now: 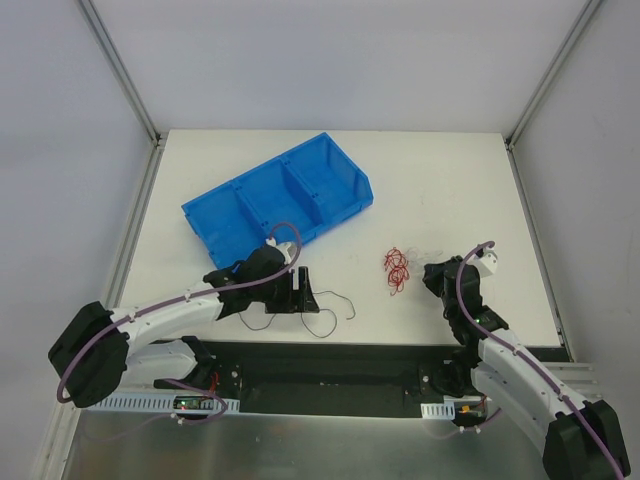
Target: Untangle the cables
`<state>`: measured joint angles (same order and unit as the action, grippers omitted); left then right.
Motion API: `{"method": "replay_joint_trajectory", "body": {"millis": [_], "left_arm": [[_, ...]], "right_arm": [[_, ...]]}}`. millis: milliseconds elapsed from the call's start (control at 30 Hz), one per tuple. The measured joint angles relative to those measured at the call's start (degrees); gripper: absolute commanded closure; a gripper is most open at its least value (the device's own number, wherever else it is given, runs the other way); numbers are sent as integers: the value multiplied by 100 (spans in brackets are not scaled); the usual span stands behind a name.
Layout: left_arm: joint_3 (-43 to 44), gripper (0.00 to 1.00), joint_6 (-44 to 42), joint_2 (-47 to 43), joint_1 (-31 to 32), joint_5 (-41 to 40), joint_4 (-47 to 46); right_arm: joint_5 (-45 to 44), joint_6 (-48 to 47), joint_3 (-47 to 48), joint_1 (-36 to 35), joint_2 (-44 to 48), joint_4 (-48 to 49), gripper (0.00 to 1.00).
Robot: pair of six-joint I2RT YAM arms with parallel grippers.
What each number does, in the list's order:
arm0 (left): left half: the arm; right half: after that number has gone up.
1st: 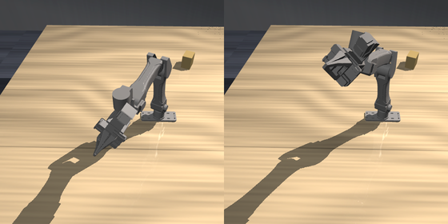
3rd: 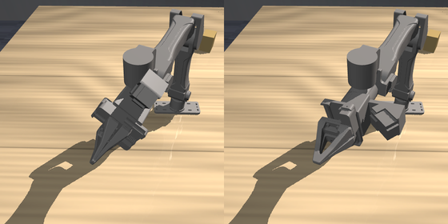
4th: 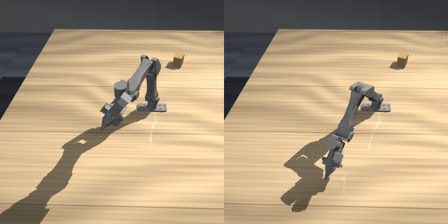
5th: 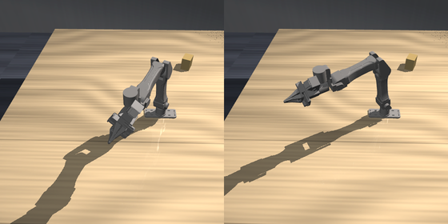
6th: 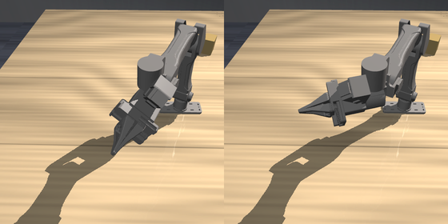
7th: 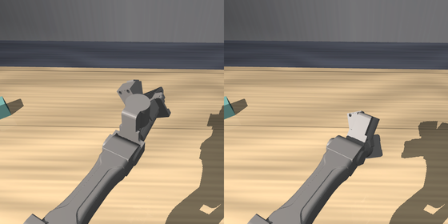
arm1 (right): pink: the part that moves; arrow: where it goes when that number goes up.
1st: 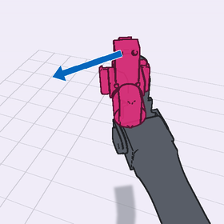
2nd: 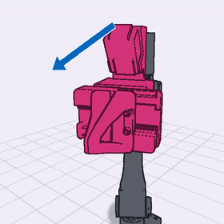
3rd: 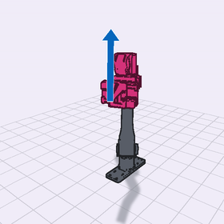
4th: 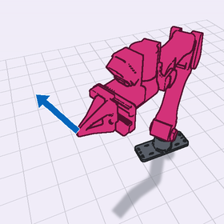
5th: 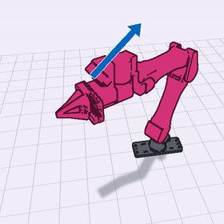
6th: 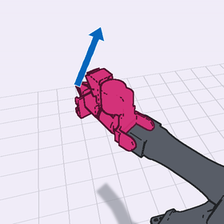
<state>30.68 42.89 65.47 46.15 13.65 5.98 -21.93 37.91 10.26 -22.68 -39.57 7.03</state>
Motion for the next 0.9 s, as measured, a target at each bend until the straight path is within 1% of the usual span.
{"method": "replay_joint_trajectory", "body": {"millis": [167, 333, 533, 633, 700, 767, 900], "left_arm": [[-2, 36, 1110, 11, 0, -160, 219], [-2, 39, 2354, 415, 0, -175, 380], [44, 44, 3373, 852, -2, -413, 726], [424, 46, 3681, 1215, 13, -599, 1027], [726, 50, 3807, 1510, 37, -743, 1281], [1121, 52, 3901, 1893, 39, -857, 1652], [1716, 59, 4002, 2490, 39, -918, 2363]], "right_arm": [[37, -4, 0, 11, -2, 7, 99], [63, -4, 0, 26, -35, 26, 99], [127, -4, 0, 37, -26, 59, 99], [149, -4, 0, 46, -24, 94, 99], [170, -4, -2, 48, -24, 105, 99], [188, -7, -15, 48, -22, 138, 99], [214, -7, -70, 66, -22, 173, 99]]}}
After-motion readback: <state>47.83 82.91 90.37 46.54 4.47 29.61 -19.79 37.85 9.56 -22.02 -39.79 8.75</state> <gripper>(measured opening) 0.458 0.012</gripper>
